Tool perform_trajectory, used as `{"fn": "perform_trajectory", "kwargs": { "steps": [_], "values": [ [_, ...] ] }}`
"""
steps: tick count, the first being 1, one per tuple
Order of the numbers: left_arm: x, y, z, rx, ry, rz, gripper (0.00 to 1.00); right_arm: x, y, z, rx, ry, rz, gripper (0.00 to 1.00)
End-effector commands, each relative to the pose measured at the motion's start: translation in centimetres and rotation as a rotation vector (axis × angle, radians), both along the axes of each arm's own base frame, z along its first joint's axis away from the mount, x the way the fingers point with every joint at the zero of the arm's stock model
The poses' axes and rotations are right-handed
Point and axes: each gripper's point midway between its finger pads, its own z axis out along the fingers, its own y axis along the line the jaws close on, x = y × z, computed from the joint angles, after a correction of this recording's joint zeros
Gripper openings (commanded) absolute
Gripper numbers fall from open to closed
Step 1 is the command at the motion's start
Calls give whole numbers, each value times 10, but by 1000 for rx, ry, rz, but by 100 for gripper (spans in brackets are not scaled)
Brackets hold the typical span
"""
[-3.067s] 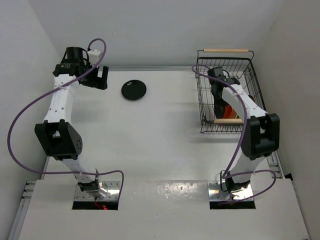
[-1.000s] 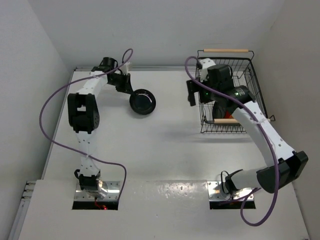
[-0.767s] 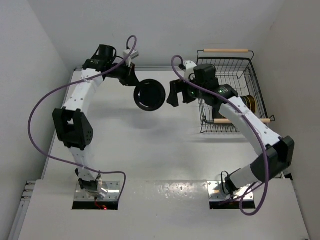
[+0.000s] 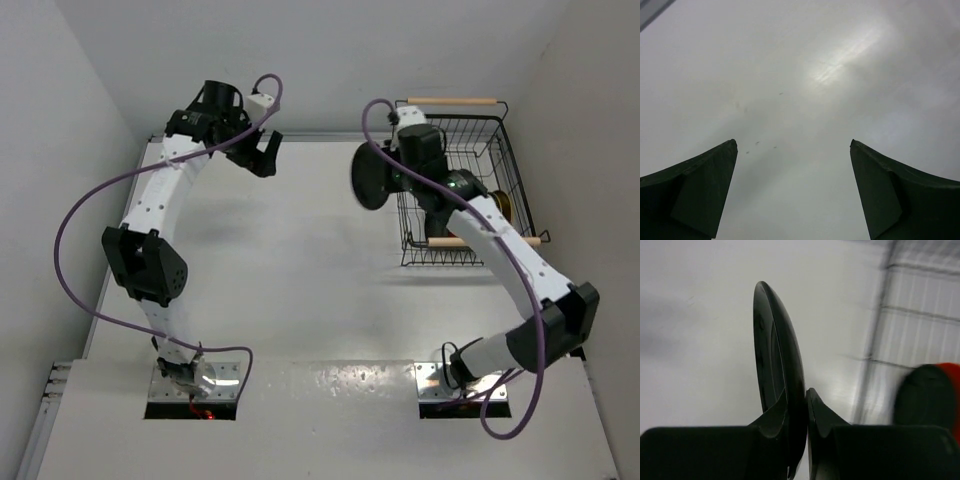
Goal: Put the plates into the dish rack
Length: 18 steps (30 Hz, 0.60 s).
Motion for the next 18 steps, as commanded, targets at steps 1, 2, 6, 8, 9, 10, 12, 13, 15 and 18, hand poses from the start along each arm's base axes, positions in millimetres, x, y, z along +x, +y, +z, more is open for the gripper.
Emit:
{"fn": "perform_trajectory", "kwargs": {
  "steps": [1,2,6,8,9,10,12,13,15,18],
  "values": [
    [19,60,31,92,-108,252,100,9,-105,70,-277,-212,-352,0],
    [18,60,32,90,-115,252,100,9,-117,74,-314,-219,-383,0],
    [14,67,17,89,-76,259,100,11,-158,73,-479,-192,-476,0],
    [13,68,11,92,-63,258,100,16,-173,58,-528,-151,-494,0],
    [13,68,11,98,-66,252,100,17,-176,40,-549,-110,-484,0],
    [13,72,7,101,-56,260,100,20,-179,28,-540,-78,-473,0],
    [10,73,8,101,-56,260,100,20,-181,-5,-559,1,-448,0],
    [9,75,4,115,-51,260,100,21,-182,-16,-542,23,-439,0],
    [9,79,1,118,-42,268,100,19,-182,-46,-548,84,-412,0],
    [8,79,-3,121,-31,268,100,18,-185,-79,-575,149,-391,0]
  ]
}}
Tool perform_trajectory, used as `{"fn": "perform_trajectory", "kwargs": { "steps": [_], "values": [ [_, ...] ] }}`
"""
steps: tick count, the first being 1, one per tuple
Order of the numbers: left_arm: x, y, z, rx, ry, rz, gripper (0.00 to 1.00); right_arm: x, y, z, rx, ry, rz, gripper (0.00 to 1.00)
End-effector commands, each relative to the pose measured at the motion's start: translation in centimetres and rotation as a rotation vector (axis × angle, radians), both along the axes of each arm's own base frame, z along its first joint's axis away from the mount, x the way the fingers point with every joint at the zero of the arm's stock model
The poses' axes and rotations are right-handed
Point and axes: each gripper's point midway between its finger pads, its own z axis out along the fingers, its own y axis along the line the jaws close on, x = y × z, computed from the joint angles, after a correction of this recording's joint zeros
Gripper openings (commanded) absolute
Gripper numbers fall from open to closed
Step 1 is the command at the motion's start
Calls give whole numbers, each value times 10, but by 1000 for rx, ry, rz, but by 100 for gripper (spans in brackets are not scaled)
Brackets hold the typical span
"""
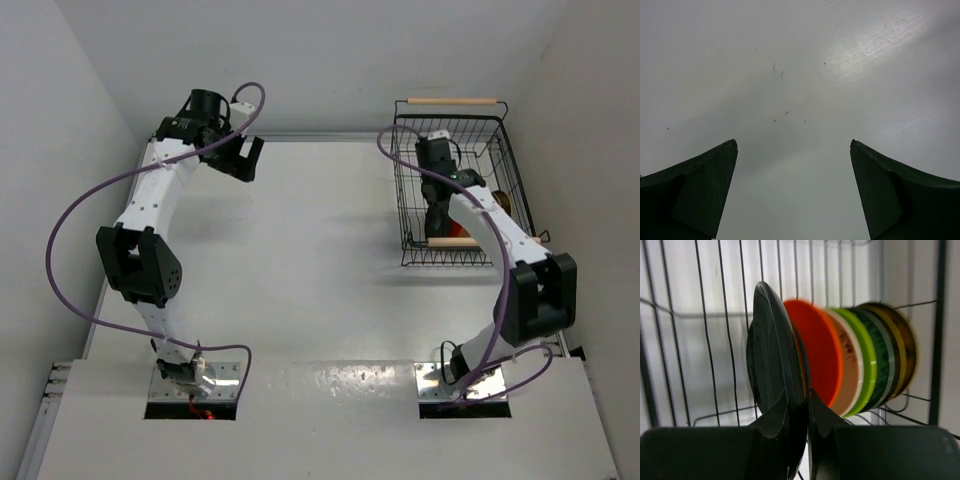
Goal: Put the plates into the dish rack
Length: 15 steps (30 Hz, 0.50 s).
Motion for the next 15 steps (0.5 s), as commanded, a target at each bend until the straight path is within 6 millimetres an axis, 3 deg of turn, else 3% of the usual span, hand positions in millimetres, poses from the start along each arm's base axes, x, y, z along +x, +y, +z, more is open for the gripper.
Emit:
{"fn": "perform_trajectory", "kwargs": {
  "steps": [1,9,15],
  "values": [
    [-3,10,23,-3,-64,26,100,2,0,-24,4,42,18,0],
    [-4,10,20,-1,-55,26,100,-1,7,-81,118,147,-2,0],
    [-3,16,20,6,-56,41,100,-8,4,-102,117,211,-35,1]
  ]
}}
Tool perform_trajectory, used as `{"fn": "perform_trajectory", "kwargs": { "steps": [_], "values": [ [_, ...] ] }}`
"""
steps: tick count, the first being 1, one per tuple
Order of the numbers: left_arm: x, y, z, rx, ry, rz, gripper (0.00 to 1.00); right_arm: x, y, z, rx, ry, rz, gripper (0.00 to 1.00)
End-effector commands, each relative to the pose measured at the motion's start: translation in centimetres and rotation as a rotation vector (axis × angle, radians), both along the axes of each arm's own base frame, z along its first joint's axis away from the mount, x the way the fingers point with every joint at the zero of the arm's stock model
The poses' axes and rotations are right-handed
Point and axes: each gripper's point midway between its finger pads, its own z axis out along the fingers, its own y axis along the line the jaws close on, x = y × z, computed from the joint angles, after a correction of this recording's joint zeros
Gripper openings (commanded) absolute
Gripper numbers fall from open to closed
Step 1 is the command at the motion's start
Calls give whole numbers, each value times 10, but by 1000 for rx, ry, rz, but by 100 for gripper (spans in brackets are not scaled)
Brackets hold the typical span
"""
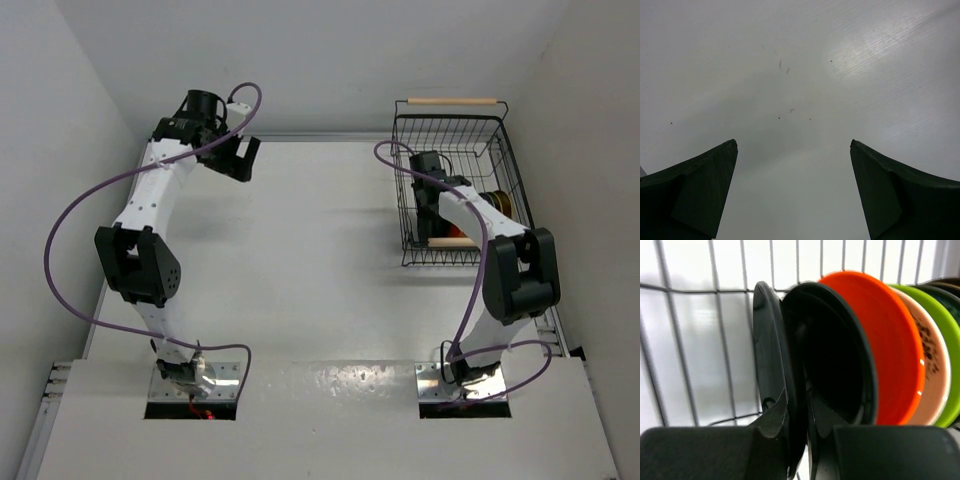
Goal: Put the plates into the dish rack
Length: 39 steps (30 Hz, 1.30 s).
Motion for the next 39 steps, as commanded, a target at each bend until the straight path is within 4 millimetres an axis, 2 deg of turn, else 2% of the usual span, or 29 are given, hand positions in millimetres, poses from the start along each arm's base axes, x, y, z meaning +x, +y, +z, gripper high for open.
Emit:
{"fn": "perform_trajectory", "kwargs": {
  "steps": [1,3,6,7,8,9,13,14,15,16,17,18,19,20,21,23,25,26,27,30,31,32,33,34,35,37,38,39],
  "values": [
    [-3,8,24,-2,-63,21,100,4,1,-2,23,-10,-31,7],
    [-3,8,24,-2,-63,21,100,5,2,4,25,-12,-26,20],
    [-3,8,24,-2,-63,21,100,10,1,26,36,-70,-27,29],
    [-3,8,24,-2,-63,21,100,11,-3,32,42,-84,-34,35],
    [-3,8,24,-2,-63,21,100,16,-3,52,54,-135,-35,39],
    [-3,8,24,4,-65,14,100,14,-5,59,58,-142,-41,42],
    [-3,10,24,11,-66,20,100,12,-16,108,74,-231,-56,69],
    [-3,10,24,11,-66,20,100,10,-17,114,73,-238,-54,72],
    [-3,10,24,11,-66,20,100,3,-22,138,78,-282,-63,77],
    [-3,10,24,11,-66,20,100,-1,-23,144,82,-297,-68,82],
    [-3,10,24,11,-66,20,100,-4,-24,151,106,-317,-79,96],
    [-3,10,24,11,-66,20,100,-19,-29,168,131,-362,-90,100],
    [-4,11,20,19,-58,26,100,-26,-30,171,164,-378,-115,100],
    [-6,12,20,19,-56,26,100,-33,-31,166,238,-373,-135,100],
    [-6,13,20,27,-57,33,100,-55,-31,173,282,-400,-158,100],
    [-9,16,5,39,-26,39,100,-79,-36,168,324,-408,-202,100],
    [-11,16,-3,41,-11,39,100,-111,-37,143,368,-373,-311,100],
    [-15,18,-14,52,17,44,100,-123,-42,145,364,-407,-352,100],
    [-16,18,-14,51,12,44,100,-142,-41,122,398,-384,-428,100],
    [-24,13,-30,48,42,27,100,-172,-48,104,423,-410,-536,100],
    [-28,10,-31,57,43,21,100,-185,-49,88,437,-411,-584,100],
    [-31,10,-39,59,61,21,100,-199,-49,71,450,-406,-642,100],
    [-32,2,-44,80,61,-5,100,-207,-47,54,465,-386,-683,100],
    [-35,2,-49,102,71,-1,100,-210,-45,51,499,-414,-716,100],
    [-37,0,-50,111,68,-4,100,-223,-44,28,498,-375,-752,100],
    [-52,0,-71,156,119,-38,100,-229,-43,19,542,-397,-845,100],
    [-54,-4,-76,162,114,-57,100,-239,-42,2,534,-359,-872,100],
    [-71,0,-94,175,155,-69,100,-241,-41,-2,539,-355,-879,100]
  ]
}}
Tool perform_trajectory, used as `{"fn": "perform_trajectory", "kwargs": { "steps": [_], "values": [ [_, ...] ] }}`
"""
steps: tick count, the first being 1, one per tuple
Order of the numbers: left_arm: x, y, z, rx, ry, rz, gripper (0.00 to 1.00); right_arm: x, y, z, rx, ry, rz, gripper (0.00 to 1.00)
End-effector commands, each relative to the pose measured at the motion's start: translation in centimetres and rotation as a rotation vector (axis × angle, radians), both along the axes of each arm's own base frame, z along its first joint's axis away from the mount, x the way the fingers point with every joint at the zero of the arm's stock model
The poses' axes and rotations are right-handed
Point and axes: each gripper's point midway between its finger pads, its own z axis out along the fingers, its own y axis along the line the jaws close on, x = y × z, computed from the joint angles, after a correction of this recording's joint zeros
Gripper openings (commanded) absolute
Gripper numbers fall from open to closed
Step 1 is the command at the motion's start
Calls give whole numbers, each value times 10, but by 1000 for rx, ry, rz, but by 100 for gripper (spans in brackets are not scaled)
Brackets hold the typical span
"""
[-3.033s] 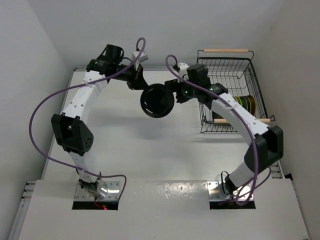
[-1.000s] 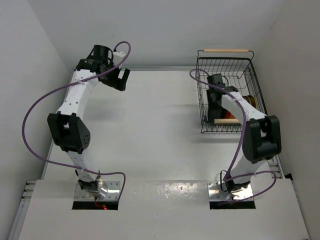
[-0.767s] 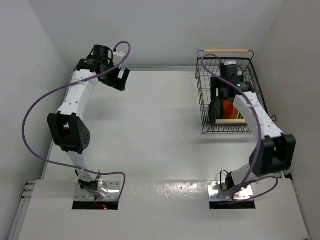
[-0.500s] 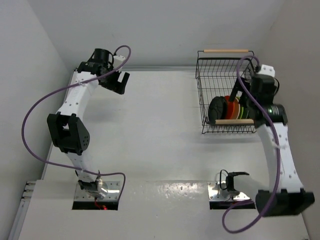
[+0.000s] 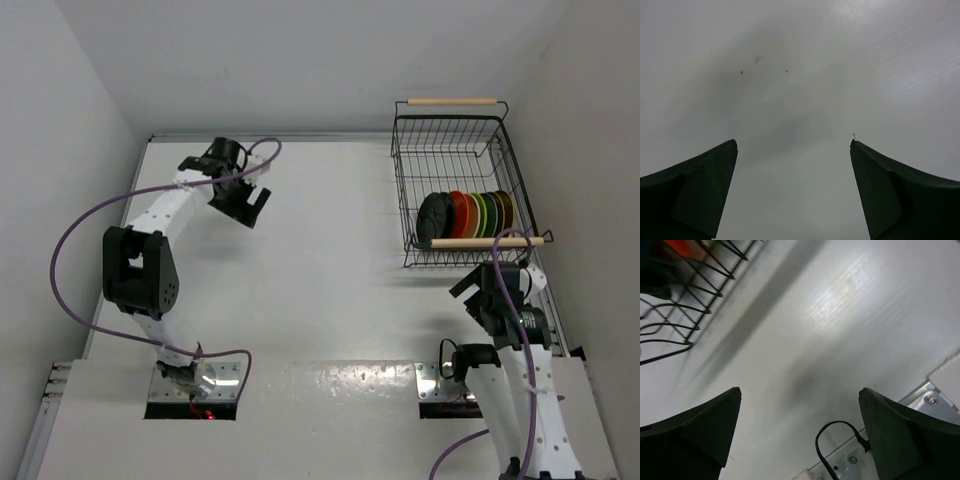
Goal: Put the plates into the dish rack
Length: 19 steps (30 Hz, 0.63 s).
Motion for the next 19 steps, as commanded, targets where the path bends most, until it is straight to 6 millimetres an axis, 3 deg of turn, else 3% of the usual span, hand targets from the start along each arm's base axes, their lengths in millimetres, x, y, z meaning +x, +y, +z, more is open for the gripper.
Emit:
{"fn": "perform_trajectory", "kwargs": {
  "steps": [1,3,7,19],
  "values": [
    [-23,5,-8,63,-23,-59,100,-7,2,-14,76,-13,-136,100],
    [-42,15,-31,120,2,-60,100,-12,1,-23,75,4,-142,100],
    [-58,26,-38,175,-4,-42,100,-7,6,-32,95,-11,-120,100],
    [-56,6,-35,170,-44,-74,100,2,7,-30,75,-22,-60,100]
  ]
}}
